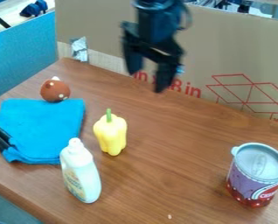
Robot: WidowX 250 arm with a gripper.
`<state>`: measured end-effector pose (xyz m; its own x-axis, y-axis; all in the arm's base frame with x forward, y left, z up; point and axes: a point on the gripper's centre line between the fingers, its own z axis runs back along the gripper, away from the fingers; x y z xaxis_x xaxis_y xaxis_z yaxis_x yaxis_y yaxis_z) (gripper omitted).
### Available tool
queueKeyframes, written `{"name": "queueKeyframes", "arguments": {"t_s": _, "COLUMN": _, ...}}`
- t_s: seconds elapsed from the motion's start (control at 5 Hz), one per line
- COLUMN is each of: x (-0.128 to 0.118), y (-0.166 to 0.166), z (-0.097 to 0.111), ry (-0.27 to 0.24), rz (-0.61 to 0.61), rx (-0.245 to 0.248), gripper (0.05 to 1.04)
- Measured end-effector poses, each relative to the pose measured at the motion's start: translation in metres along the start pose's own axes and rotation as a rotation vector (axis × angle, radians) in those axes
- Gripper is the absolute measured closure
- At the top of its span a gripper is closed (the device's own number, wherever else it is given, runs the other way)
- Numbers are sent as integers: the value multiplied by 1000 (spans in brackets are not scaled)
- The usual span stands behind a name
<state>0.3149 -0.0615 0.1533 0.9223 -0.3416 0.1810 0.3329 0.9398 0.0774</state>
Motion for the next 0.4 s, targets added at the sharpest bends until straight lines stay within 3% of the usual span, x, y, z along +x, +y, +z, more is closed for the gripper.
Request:
{"name": "queueKeyframes", "arguments": {"t_s": 0.2, "x": 17, "y": -45, "z": -13, "ry": 20, "rz": -97, "rx": -51, "gripper": 82}}
{"name": "queueKeyframes", "arguments": {"t_s": 0.4, "x": 16, "y": -71, "z": -14, "ry": 19, "rz": -58, "rx": -103, "gripper": 82}}
